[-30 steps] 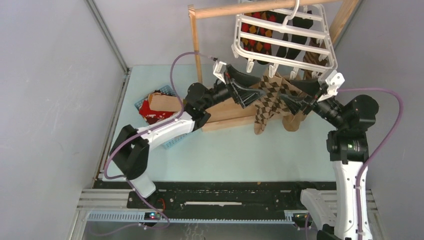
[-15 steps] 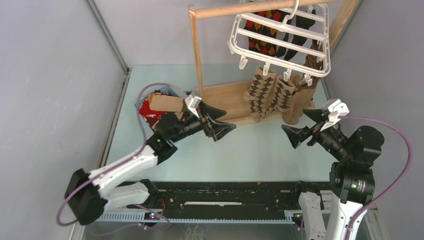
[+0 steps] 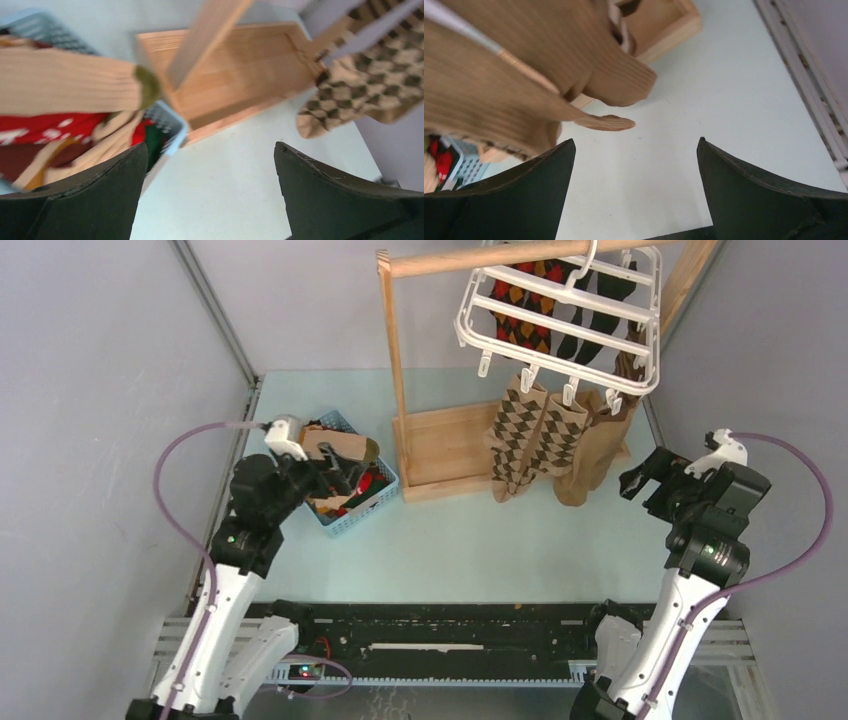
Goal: Clip the socks to the hanger
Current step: Reset both arms
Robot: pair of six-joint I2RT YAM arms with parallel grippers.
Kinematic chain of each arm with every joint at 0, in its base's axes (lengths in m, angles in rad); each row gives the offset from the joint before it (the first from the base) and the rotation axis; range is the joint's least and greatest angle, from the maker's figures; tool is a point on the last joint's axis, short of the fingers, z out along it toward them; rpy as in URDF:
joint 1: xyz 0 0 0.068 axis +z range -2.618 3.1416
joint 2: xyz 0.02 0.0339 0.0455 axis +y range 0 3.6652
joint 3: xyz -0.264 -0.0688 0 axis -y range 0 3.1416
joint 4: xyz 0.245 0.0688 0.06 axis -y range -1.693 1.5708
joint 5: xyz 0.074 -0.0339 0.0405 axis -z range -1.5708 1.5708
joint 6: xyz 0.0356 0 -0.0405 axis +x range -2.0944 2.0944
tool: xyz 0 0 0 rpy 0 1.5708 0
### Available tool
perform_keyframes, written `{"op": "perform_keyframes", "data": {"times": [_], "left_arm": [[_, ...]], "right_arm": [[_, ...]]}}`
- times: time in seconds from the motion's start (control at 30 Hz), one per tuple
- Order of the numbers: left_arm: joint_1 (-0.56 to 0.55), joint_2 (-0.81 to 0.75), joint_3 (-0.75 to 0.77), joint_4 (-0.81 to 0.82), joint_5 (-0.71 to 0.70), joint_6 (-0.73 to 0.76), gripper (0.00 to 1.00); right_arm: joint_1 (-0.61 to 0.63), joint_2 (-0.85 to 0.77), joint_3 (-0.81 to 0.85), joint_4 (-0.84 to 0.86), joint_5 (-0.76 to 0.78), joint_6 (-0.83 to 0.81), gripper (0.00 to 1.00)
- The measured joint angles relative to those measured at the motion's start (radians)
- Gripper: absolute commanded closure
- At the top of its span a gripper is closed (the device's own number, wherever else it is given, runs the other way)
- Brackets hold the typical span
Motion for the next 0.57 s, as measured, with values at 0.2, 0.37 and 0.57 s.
{"op": "perform_keyframes", "data": {"times": [0.2, 0.37, 0.57], "left_arm": [[0.237, -0.004, 0.077, -0.156, 0.012, -0.037, 0.00], [0.255, 0.047, 0.249, -0.232, 0.016, -0.037, 0.00], [0.256, 0.080, 0.403, -0.277, 0.015, -0.044, 0.00]], "right_arm": [[-0.071, 0.051, 0.070, -0.044, 0.126, 0.064, 0.00], [-0.087, 0.085, 0.266, -0.059, 0.162, 0.076, 0.00], [-0.087, 0.141, 0.533, -0.081, 0.167, 0.079, 0.00]]}}
